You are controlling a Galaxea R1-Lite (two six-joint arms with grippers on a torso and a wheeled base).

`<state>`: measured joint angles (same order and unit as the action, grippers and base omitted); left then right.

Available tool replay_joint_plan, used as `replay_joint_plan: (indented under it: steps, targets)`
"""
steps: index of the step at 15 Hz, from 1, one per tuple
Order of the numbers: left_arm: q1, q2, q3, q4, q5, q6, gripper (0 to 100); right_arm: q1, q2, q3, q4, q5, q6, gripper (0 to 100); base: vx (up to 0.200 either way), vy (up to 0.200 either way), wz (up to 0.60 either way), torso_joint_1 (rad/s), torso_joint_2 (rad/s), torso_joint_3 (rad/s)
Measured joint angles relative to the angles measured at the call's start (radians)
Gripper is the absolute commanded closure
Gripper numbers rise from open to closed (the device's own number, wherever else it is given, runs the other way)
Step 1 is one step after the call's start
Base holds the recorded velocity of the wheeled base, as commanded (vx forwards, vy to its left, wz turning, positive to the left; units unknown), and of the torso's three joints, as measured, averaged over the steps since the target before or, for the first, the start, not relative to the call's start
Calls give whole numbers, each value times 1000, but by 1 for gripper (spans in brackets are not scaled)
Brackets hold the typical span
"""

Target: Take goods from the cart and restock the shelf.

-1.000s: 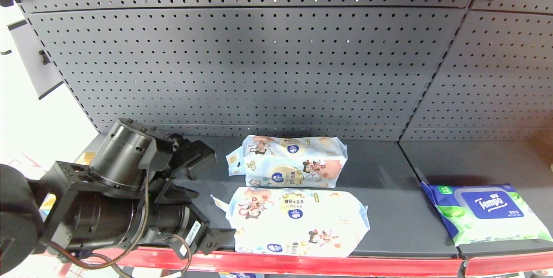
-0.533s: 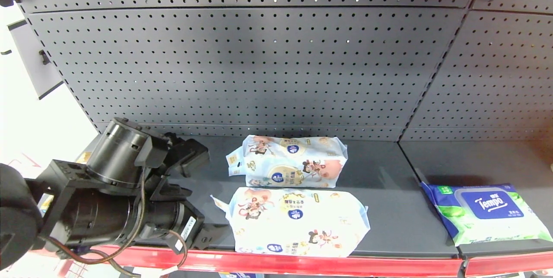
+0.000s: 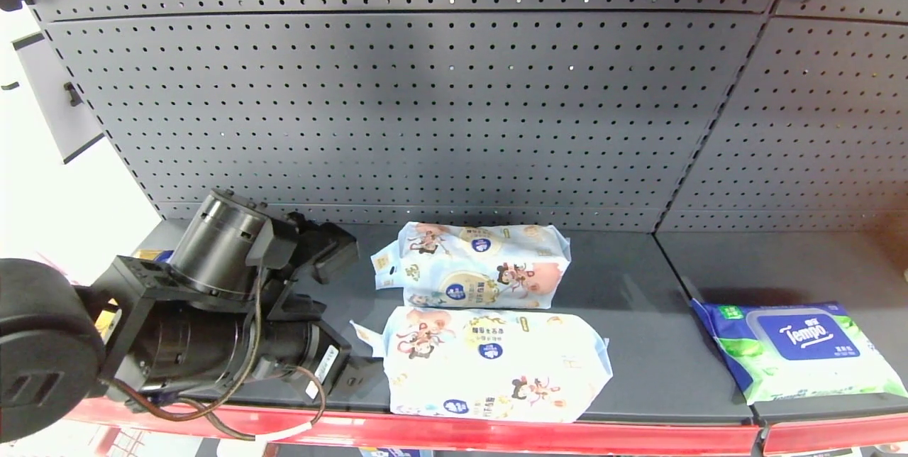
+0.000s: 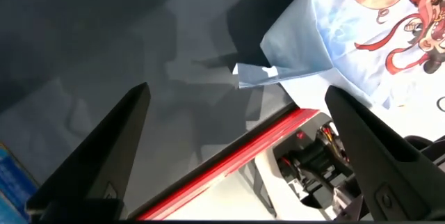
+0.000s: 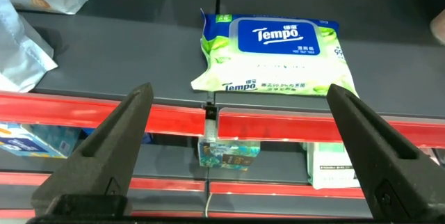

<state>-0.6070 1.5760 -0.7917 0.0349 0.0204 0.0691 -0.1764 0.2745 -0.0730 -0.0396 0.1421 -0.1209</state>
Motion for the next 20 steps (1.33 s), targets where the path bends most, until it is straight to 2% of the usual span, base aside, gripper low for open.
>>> replay_joint_plan:
  steps: [8,13,16,20]
  targets:
    - [-29,17,-4,-3,-2,-1,0,0,-4,8,0,0,0,0,0,0,0,0,0,0]
    - [-26,13,-4,-27,0,-10,0,2,-6,5,2,0,-4,0,0,0,0,0,0,0]
    - [19,-80,2,-23,3,-29,0,25,47,-35,-1,8,-10,0,0,0,0,0,0,0]
    - [148,-344,37,4,7,-57,0,89,98,-42,2,-3,-12,0,0,0,0,0,0,0]
